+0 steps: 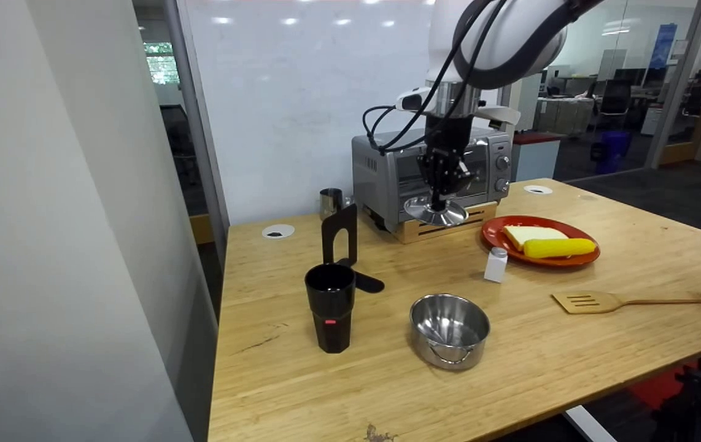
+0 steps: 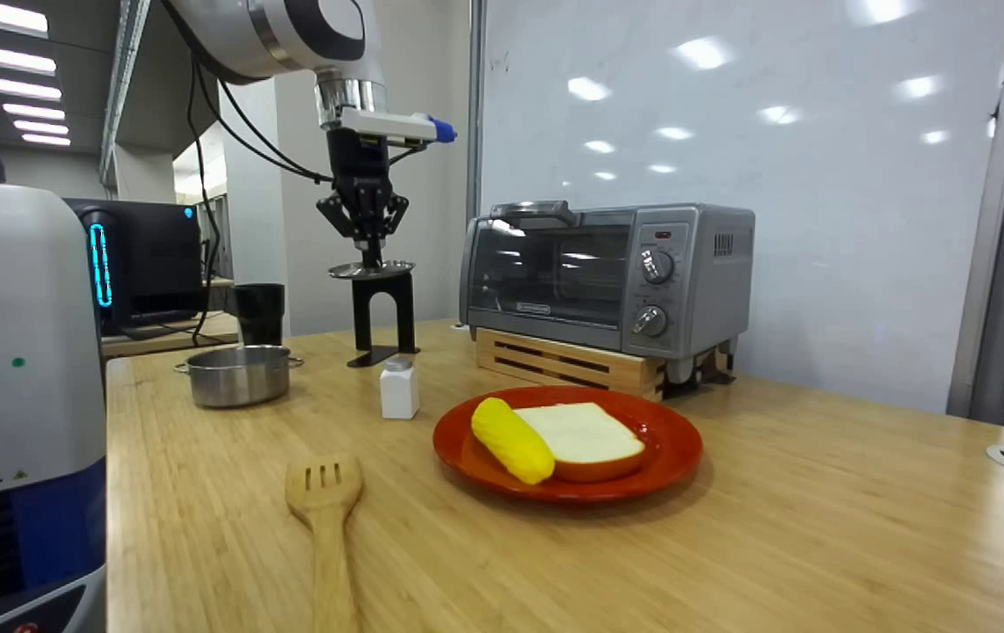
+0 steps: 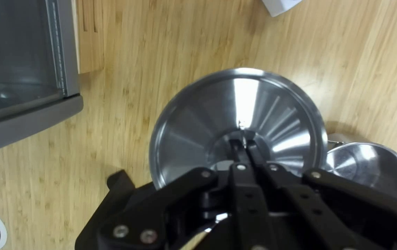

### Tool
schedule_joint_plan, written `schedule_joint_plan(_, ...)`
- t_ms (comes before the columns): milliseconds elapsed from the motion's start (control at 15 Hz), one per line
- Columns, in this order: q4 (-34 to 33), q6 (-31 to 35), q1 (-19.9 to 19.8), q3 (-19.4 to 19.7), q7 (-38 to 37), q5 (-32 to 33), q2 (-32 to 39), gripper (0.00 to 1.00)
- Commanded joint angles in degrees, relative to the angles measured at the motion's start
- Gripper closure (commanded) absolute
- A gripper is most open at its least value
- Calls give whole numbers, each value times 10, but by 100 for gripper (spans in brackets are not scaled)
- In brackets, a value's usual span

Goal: Take the lid from the top of the silver pot and put it on the table

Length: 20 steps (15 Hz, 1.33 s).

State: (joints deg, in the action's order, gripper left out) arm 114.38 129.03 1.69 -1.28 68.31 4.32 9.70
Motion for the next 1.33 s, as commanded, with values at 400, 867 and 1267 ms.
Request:
schedule_joint_plan(400,-149,-80,-7,-25,9,13,174,99)
schedule_joint_plan(867,-197,-113,6,-40,-1,37,223,99)
schedule_joint_plan(1267,-167,-92,23,-46,-18,62,219,99)
